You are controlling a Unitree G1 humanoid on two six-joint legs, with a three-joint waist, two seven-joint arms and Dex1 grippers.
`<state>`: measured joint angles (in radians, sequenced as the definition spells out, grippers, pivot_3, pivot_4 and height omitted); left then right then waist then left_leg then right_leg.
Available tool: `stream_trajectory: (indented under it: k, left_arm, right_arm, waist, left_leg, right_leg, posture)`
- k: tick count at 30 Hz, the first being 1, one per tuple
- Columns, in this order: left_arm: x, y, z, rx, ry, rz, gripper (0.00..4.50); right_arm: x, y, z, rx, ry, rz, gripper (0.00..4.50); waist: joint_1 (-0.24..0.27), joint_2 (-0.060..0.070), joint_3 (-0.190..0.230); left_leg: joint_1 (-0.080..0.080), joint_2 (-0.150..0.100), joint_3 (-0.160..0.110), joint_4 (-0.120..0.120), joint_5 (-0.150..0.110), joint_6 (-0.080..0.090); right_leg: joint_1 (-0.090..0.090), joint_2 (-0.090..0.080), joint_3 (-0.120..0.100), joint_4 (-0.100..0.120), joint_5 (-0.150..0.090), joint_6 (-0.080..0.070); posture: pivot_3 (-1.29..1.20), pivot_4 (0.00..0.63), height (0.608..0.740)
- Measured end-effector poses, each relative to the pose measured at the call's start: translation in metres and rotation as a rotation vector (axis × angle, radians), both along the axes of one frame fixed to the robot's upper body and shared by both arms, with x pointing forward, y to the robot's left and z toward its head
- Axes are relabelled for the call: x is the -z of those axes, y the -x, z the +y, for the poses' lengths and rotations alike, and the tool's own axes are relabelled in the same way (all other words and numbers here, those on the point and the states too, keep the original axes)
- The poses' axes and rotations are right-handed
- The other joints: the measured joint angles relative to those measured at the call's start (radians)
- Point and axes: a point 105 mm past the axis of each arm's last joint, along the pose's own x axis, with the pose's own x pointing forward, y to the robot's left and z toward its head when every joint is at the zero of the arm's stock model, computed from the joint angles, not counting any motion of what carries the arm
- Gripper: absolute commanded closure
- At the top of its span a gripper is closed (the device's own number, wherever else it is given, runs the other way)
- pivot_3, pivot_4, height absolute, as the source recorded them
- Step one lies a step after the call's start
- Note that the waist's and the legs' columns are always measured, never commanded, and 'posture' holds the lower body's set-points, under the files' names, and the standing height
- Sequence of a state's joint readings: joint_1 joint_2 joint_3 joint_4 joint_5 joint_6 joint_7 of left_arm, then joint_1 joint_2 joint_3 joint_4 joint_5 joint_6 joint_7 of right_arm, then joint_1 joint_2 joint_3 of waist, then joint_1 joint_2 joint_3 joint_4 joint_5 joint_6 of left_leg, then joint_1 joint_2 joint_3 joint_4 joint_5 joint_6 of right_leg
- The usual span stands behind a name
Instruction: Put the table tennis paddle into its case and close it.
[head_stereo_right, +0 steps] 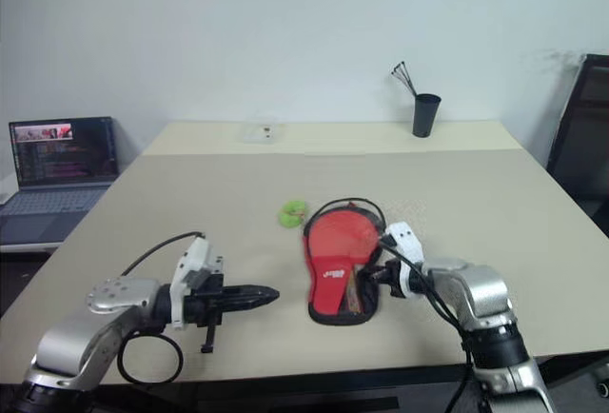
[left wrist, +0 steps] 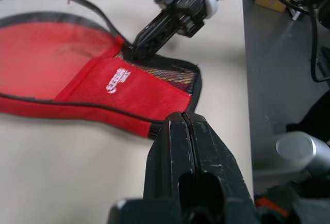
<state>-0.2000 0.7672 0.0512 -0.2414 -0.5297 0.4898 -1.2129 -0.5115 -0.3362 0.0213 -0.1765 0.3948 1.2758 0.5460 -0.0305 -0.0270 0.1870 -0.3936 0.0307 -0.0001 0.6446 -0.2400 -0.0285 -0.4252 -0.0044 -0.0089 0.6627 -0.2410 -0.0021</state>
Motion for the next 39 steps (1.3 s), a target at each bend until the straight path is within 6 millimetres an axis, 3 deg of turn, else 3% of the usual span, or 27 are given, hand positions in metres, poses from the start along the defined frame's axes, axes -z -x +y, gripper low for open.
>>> stream_trajectory:
  k: [8,23,39]
  left_arm:
    - [0.002,0.007,0.002,0.045,-0.025,-0.010,4.50]
    - [0.007,0.010,-0.001,0.064,-0.027,-0.003,4.50]
    - [0.011,0.010,-0.001,0.063,-0.039,-0.010,4.50]
  right_arm:
    - [0.003,0.023,-0.011,0.020,0.025,0.029,4.49]
    - [0.003,0.040,-0.028,-0.012,0.089,0.052,4.49]
    - [0.005,0.042,-0.028,-0.006,0.101,0.056,4.49]
  waist:
    - [0.005,0.000,0.000]
    - [0.008,-0.001,-0.001]
    - [0.005,-0.002,-0.001]
  left_leg:
    - [0.000,-0.001,0.000,0.000,0.000,0.000]
    - [-0.001,-0.001,-0.001,0.000,0.000,0.000]
    - [0.000,-0.001,-0.001,0.001,0.000,0.000]
  right_leg:
    - [0.000,0.000,-0.001,0.000,0.000,0.000]
    - [0.001,-0.001,-0.001,-0.001,0.000,0.000]
    - [0.001,-0.001,-0.001,-0.001,0.000,0.000]
  posture:
    - [0.00,0.150,0.740]
    - [0.00,0.150,0.740]
    - [0.00,0.150,0.740]
